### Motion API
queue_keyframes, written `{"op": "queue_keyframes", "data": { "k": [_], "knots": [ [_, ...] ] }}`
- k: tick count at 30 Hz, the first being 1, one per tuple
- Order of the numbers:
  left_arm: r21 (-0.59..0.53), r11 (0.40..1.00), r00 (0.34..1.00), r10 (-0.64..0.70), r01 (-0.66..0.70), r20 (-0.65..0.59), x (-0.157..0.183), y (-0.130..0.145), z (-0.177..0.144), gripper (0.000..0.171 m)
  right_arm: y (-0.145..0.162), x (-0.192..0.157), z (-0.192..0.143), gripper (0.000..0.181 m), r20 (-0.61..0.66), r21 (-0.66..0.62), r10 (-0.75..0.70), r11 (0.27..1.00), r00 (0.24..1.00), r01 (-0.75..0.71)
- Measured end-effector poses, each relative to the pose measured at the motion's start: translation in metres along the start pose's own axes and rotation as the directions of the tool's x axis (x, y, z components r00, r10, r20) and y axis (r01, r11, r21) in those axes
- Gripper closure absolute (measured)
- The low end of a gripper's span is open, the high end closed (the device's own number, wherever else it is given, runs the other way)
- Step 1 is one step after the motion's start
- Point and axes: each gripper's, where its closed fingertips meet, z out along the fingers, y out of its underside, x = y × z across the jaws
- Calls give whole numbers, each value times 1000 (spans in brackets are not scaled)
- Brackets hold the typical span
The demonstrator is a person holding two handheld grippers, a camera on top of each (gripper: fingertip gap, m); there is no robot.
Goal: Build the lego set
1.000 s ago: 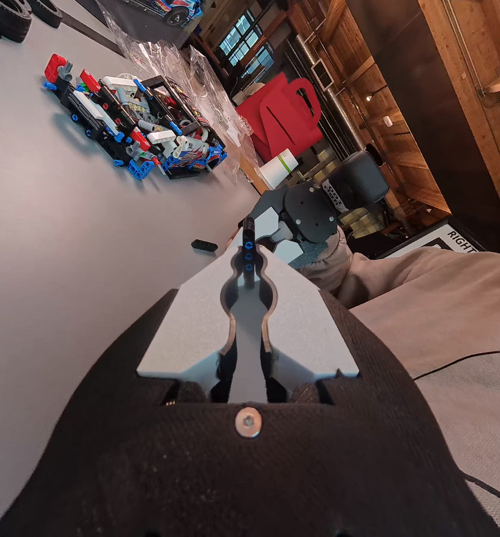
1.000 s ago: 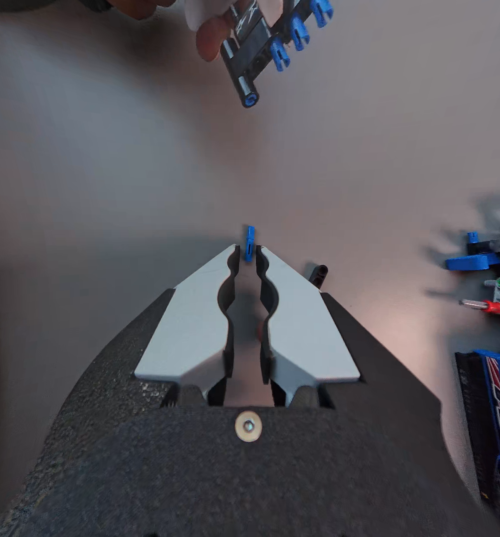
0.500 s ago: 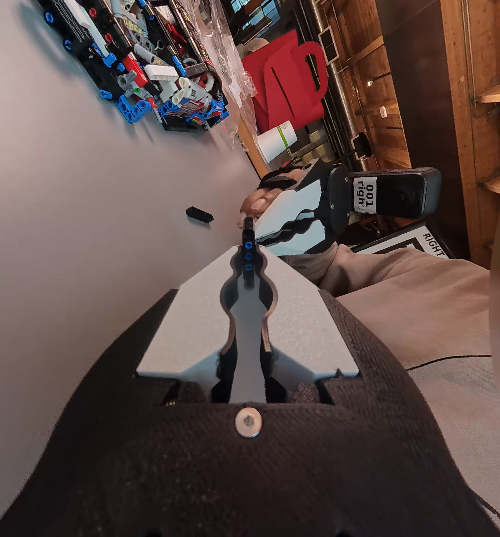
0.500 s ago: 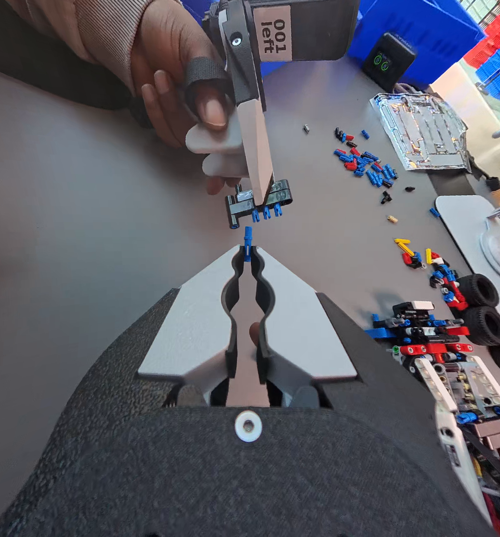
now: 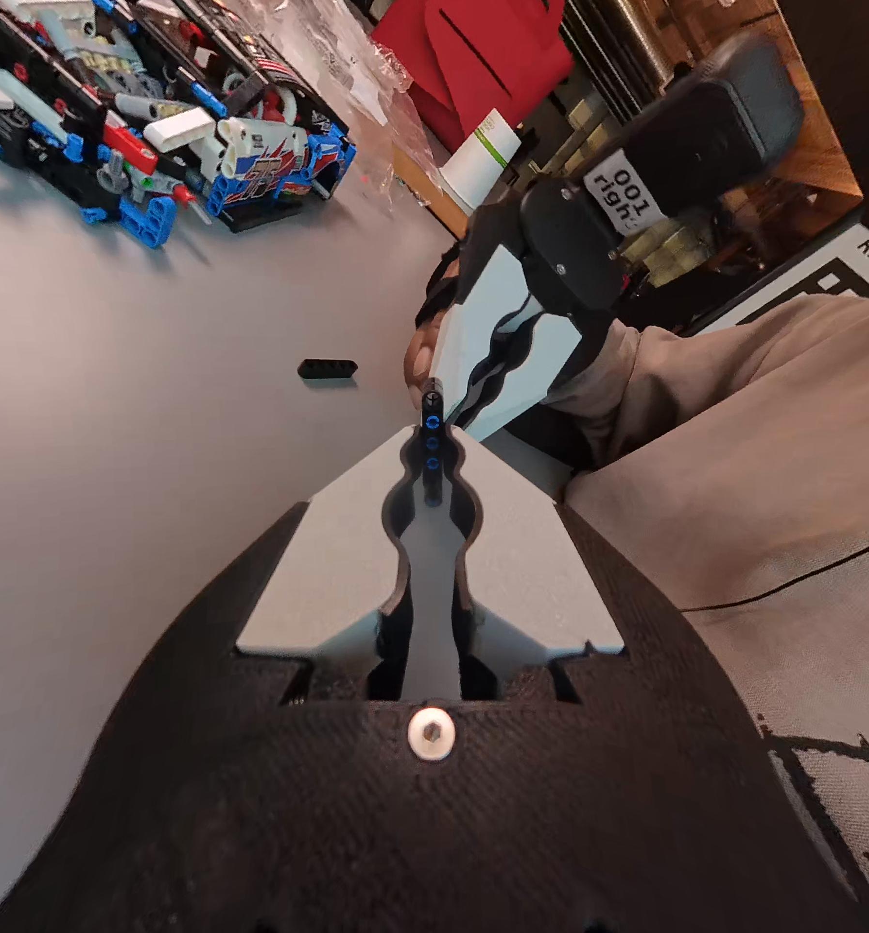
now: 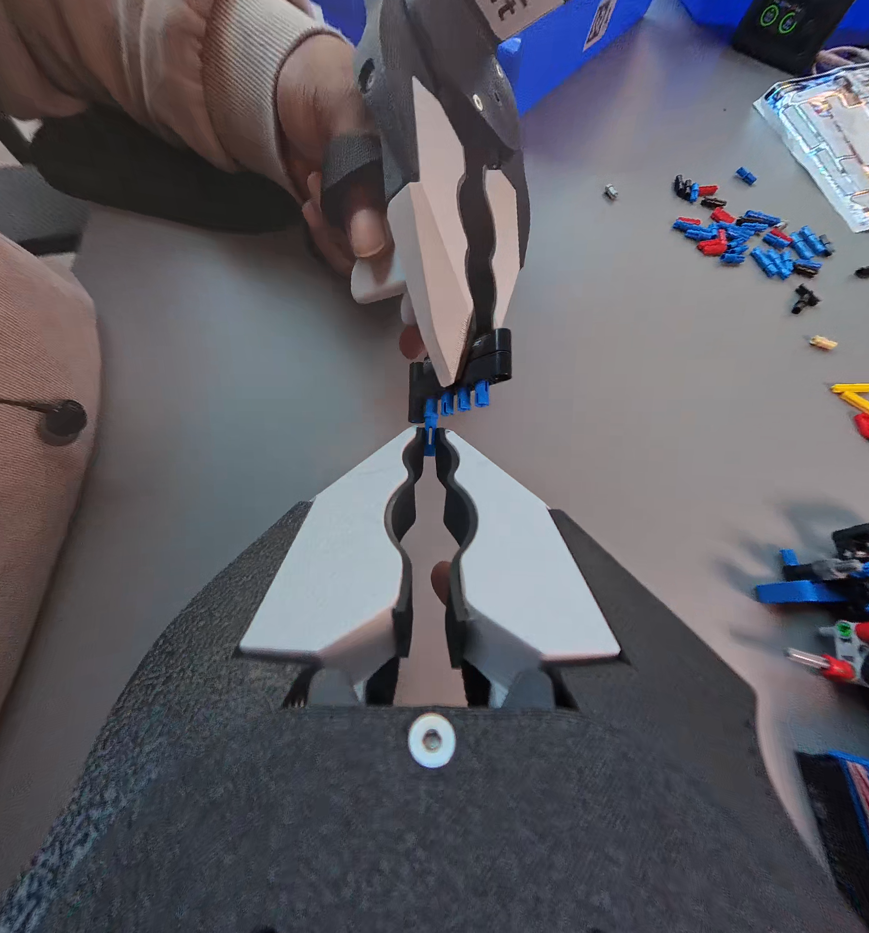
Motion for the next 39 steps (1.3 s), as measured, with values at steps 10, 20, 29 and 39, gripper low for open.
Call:
{"op": "queue_keyframes", "data": {
  "k": [10,20,29,39],
  "knots": [
    [79,963,960,266,-259,-91,32,-11,-3,165,-23,-14,-18,180,314,123,342,910,886,-395],
    [83,937,924,348,-339,-158,47,-4,2,166,-24,-30,-23,181,395,68,363,905,844,-420],
    [411,908,961,178,-78,-210,50,-64,-21,166,-69,8,-43,181,299,384,406,778,864,-498],
    [406,910,938,209,-84,-275,62,-63,-18,166,-72,0,-49,181,230,358,330,846,916,-394]
  ]
}}
